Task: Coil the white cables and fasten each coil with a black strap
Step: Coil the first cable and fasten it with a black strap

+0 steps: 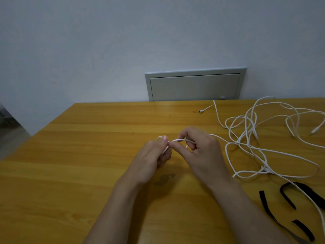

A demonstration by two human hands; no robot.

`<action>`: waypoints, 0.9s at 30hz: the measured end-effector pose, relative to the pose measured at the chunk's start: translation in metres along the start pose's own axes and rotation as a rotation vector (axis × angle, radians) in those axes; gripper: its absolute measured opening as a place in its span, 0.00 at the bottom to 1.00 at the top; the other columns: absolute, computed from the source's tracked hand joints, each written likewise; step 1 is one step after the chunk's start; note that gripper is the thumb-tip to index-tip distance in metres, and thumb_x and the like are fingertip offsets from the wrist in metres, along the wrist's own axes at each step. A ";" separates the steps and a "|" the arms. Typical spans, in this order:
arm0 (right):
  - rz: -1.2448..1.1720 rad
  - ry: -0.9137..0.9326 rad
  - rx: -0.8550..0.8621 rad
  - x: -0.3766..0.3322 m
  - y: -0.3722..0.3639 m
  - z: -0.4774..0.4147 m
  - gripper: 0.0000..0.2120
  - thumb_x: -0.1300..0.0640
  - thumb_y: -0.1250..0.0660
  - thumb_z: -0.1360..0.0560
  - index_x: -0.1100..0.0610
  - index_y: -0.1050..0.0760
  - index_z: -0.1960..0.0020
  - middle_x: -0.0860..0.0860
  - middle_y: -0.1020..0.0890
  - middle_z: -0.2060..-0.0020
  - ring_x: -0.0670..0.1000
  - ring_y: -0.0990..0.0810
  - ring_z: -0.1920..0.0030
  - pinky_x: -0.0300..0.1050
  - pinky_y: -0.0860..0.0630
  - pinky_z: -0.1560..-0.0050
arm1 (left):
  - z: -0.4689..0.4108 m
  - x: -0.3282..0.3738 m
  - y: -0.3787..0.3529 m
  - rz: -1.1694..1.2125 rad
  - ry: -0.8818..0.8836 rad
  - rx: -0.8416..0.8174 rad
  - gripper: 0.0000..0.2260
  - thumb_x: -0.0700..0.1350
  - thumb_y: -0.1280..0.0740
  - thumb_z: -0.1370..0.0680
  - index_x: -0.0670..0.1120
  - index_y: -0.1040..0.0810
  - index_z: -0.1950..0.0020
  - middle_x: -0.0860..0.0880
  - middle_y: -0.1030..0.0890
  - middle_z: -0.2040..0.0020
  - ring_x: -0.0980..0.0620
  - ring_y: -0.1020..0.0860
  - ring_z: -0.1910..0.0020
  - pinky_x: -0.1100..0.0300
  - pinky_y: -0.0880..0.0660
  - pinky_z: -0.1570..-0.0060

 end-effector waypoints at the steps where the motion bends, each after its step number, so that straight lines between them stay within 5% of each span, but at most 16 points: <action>1: -0.010 -0.001 0.000 0.001 0.001 0.000 0.12 0.49 0.24 0.26 0.54 0.24 0.59 0.30 0.28 0.65 0.34 0.29 0.66 0.26 0.37 0.64 | 0.001 0.000 -0.002 0.064 0.027 -0.047 0.25 0.59 0.48 0.17 0.43 0.38 0.68 0.51 0.40 0.71 0.53 0.43 0.72 0.61 0.45 0.72; 5: -0.088 -0.049 -0.019 0.005 -0.001 0.000 0.13 0.45 0.27 0.26 0.53 0.25 0.60 0.32 0.27 0.68 0.39 0.30 0.69 0.32 0.39 0.68 | 0.002 0.001 -0.004 0.316 0.086 -0.242 0.24 0.60 0.41 0.20 0.46 0.41 0.68 0.52 0.42 0.71 0.56 0.46 0.75 0.64 0.47 0.75; 9: -0.206 -0.098 -0.051 0.009 -0.004 0.001 0.18 0.38 0.32 0.24 0.49 0.29 0.64 0.45 0.29 0.75 0.44 0.34 0.73 0.40 0.37 0.70 | 0.008 0.004 -0.006 0.610 0.114 -0.420 0.24 0.55 0.33 0.20 0.49 0.41 0.69 0.56 0.41 0.76 0.59 0.46 0.79 0.62 0.52 0.78; 14: -0.280 -0.118 -0.112 0.006 -0.012 0.002 0.18 0.46 0.39 0.18 0.54 0.27 0.64 0.45 0.29 0.73 0.44 0.33 0.72 0.43 0.35 0.70 | 0.010 0.016 -0.008 1.024 0.029 -0.522 0.22 0.55 0.41 0.15 0.50 0.39 0.67 0.53 0.40 0.78 0.55 0.46 0.82 0.58 0.48 0.74; 17: -0.244 -0.144 -0.184 0.004 -0.021 0.007 0.16 0.49 0.41 0.17 0.52 0.24 0.61 0.46 0.26 0.72 0.46 0.30 0.69 0.50 0.32 0.67 | 0.004 0.017 -0.003 1.322 -0.025 -0.451 0.21 0.53 0.49 0.13 0.49 0.37 0.65 0.51 0.39 0.77 0.54 0.43 0.81 0.60 0.41 0.70; 20: -0.185 -0.148 -0.301 0.000 -0.030 0.012 0.15 0.52 0.41 0.16 0.47 0.28 0.62 0.42 0.29 0.73 0.43 0.32 0.69 0.47 0.34 0.66 | -0.002 0.012 0.006 1.506 -0.080 -0.324 0.24 0.54 0.52 0.12 0.46 0.31 0.64 0.51 0.34 0.75 0.54 0.37 0.77 0.61 0.38 0.68; 25: -0.062 -0.150 -0.361 -0.005 -0.042 0.018 0.08 0.53 0.41 0.16 0.48 0.25 0.41 0.40 0.28 0.70 0.48 0.27 0.66 0.50 0.32 0.62 | -0.007 0.000 0.014 1.656 -0.076 -0.066 0.22 0.54 0.47 0.13 0.44 0.26 0.60 0.48 0.25 0.68 0.52 0.26 0.70 0.61 0.30 0.63; 27: -0.035 -0.188 -0.313 -0.004 -0.043 0.019 0.04 0.52 0.38 0.17 0.47 0.28 0.43 0.42 0.27 0.71 0.52 0.24 0.64 0.53 0.30 0.61 | -0.007 0.000 0.017 1.625 -0.071 0.117 0.21 0.53 0.45 0.14 0.43 0.24 0.60 0.49 0.25 0.67 0.52 0.24 0.69 0.61 0.26 0.63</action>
Point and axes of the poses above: each hand's wrist, its own z-axis away from the middle knuckle, its own y-axis out of the back of the hand, x = y × z, the point moved 3 cm from there along -z, towards the middle knuckle
